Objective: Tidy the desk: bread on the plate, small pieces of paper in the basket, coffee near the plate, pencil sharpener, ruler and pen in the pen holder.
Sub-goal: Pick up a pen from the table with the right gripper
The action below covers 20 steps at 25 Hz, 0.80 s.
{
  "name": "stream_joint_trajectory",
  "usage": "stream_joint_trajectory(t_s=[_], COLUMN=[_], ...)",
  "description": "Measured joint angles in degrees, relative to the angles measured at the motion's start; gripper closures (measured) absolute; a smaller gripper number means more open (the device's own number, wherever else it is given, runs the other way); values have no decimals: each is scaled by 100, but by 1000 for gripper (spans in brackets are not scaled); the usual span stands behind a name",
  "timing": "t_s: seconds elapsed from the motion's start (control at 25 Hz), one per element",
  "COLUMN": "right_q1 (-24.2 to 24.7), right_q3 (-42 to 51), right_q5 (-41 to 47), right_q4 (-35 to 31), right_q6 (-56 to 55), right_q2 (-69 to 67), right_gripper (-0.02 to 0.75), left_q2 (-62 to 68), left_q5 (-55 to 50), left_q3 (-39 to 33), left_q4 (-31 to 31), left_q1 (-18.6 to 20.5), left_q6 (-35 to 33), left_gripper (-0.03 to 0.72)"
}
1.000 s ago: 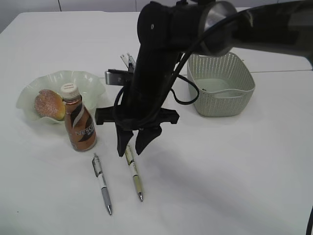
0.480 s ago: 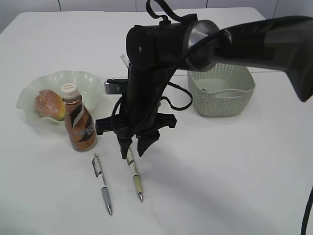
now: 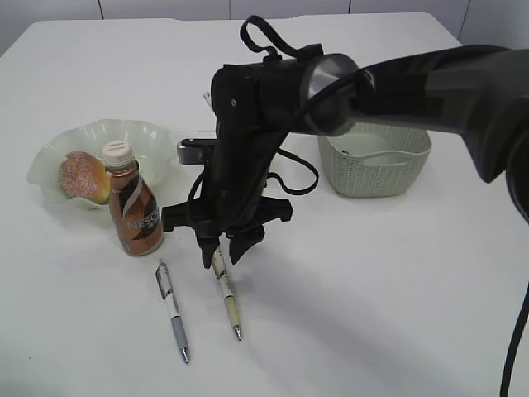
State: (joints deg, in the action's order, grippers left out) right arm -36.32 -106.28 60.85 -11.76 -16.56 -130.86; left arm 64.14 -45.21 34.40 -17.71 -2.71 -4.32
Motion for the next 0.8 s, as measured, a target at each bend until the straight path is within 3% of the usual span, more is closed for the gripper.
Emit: stream_joint_trajectory(t_s=[0.8], right_q1=[0], right_q3=[0], right_q5=[-342], right_q4=[125], right_q6=[-34], right_q2=[-227], right_gripper=[458], left_q2=[0], left_q5=[132], left_q3=[0], left_q4=[0], left_q1=[0], left_q6=[0], left_gripper=[255])
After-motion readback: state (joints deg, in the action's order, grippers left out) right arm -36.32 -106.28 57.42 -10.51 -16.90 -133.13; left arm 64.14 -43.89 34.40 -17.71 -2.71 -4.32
